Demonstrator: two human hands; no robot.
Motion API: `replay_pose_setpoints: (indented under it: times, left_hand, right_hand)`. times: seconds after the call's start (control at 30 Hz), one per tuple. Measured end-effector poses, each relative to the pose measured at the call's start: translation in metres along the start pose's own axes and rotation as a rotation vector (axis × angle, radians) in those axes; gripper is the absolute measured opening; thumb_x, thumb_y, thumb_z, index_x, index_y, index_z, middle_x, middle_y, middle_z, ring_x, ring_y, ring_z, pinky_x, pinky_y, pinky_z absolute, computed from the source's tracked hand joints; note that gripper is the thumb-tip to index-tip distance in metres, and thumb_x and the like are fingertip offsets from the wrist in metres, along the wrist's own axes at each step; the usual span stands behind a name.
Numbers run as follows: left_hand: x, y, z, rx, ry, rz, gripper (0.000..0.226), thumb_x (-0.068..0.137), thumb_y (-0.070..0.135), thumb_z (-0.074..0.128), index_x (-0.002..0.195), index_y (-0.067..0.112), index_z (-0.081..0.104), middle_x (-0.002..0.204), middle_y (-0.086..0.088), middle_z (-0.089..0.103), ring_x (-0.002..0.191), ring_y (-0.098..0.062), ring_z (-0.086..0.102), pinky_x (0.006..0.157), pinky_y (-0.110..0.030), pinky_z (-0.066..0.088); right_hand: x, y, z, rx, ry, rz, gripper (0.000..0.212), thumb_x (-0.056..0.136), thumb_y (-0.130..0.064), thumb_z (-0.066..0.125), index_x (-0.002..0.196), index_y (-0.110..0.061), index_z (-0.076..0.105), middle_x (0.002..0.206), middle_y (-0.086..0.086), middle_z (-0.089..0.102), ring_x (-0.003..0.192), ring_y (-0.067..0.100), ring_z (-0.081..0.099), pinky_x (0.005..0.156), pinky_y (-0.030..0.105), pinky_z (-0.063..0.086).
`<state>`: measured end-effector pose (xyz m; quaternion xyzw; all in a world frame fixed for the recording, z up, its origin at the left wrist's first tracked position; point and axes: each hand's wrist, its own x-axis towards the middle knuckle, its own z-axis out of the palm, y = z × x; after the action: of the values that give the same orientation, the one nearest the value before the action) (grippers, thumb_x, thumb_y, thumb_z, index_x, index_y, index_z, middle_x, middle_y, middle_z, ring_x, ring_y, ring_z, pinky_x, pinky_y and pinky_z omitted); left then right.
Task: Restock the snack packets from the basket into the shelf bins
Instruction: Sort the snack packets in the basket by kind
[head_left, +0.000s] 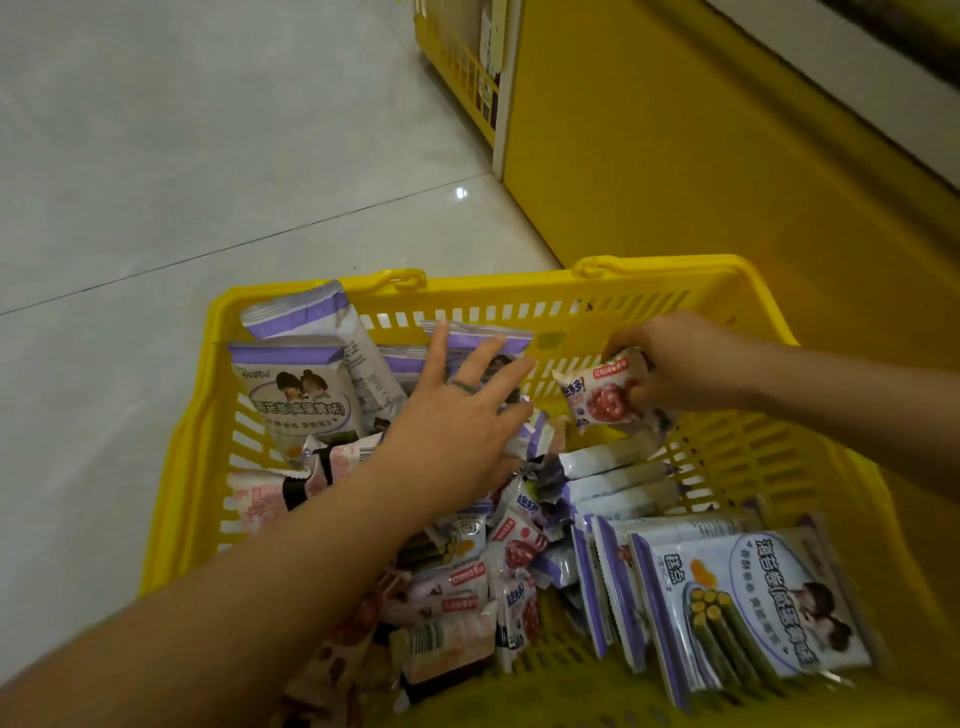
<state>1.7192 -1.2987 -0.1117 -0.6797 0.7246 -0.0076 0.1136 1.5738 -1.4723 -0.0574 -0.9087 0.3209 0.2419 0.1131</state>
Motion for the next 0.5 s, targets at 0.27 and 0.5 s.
replay_pose_setpoints:
  times: [0.27, 0.5]
  left_hand:
    - [-0.065, -0.048, -0.061, 0.2, -0.029, 0.224, 0.032, 0.097, 0.034, 0.039, 0.125, 0.026, 0.053, 0.14, -0.004, 0.044, 0.136, -0.026, 0.034, 0.114, -0.058, -0.005]
    - [-0.096, -0.036, -0.05, 0.086, -0.051, 0.126, 0.035, 0.099, 0.03, 0.033, 0.131, 0.025, 0.046, 0.137, -0.001, 0.045, 0.134, -0.023, 0.034, 0.117, -0.054, -0.003]
  right_hand:
    - [-0.05, -0.076, -0.008, 0.273, -0.147, -0.27, 0.047, 0.082, -0.027, 0.072, 0.125, -0.025, 0.055, 0.112, 0.0, 0.065, 0.09, 0.016, 0.065, 0.077, 0.033, 0.055]
    - [-0.068, -0.112, 0.035, 0.369, -0.606, -0.447, 0.069, 0.086, -0.035, 0.068, 0.145, -0.032, 0.033, 0.148, -0.009, 0.037, 0.128, 0.013, 0.045, 0.104, 0.03, 0.042]
